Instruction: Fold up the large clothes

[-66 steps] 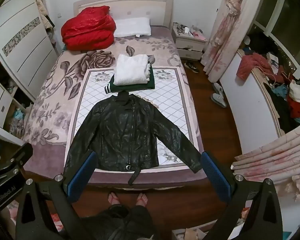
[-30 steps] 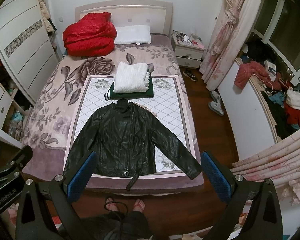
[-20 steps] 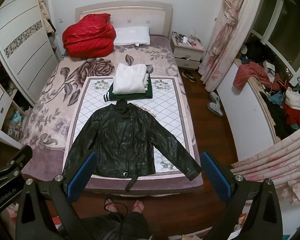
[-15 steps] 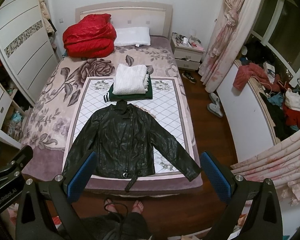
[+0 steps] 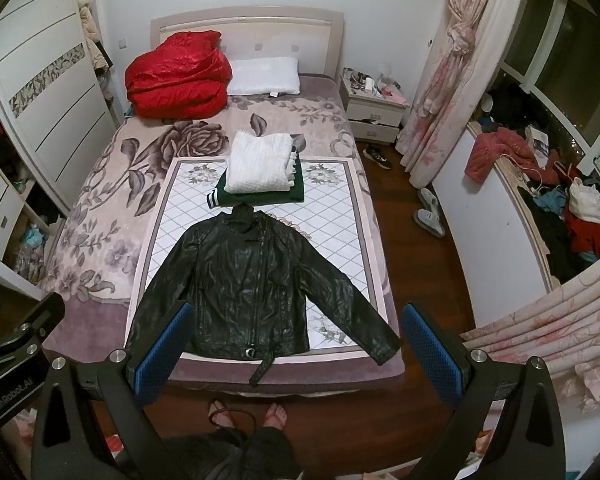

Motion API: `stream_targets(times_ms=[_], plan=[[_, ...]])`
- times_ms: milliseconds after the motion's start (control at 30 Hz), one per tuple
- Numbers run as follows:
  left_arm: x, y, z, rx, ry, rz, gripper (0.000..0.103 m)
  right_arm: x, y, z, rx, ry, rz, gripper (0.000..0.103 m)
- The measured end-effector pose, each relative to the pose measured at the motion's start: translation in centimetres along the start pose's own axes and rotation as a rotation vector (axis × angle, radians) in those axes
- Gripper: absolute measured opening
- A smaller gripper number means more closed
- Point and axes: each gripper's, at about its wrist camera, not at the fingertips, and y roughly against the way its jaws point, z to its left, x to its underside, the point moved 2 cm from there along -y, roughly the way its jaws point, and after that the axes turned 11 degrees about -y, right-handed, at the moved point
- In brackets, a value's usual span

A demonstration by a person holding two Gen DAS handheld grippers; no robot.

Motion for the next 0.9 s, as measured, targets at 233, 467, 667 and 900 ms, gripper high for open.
stream_targets(times_ms=[233, 467, 667, 900], plan=[[0.1, 0.0, 0.1, 0.000, 0.000, -0.001, 0.103, -0.4, 0.3, 0.0, -0.002, 0.001, -0.003, 0.103], [0.0, 0.2, 0.1, 0.001, 0.002, -0.004, 0.103, -0.2, 0.4, 0.0, 0.000, 0.002, -0.006, 0.103], [-0.2, 0.4, 0.1, 0.001, 0.002, -0.008, 0.103, -0.7, 0.4, 0.2, 0.001, 0.000, -0.009, 0.103], [-0.8, 0.3, -0.2, 0.009, -0.003, 0.001, 0.103, -1.5, 0.5, 0.2, 0.000, -0.006, -0.005, 0.103]])
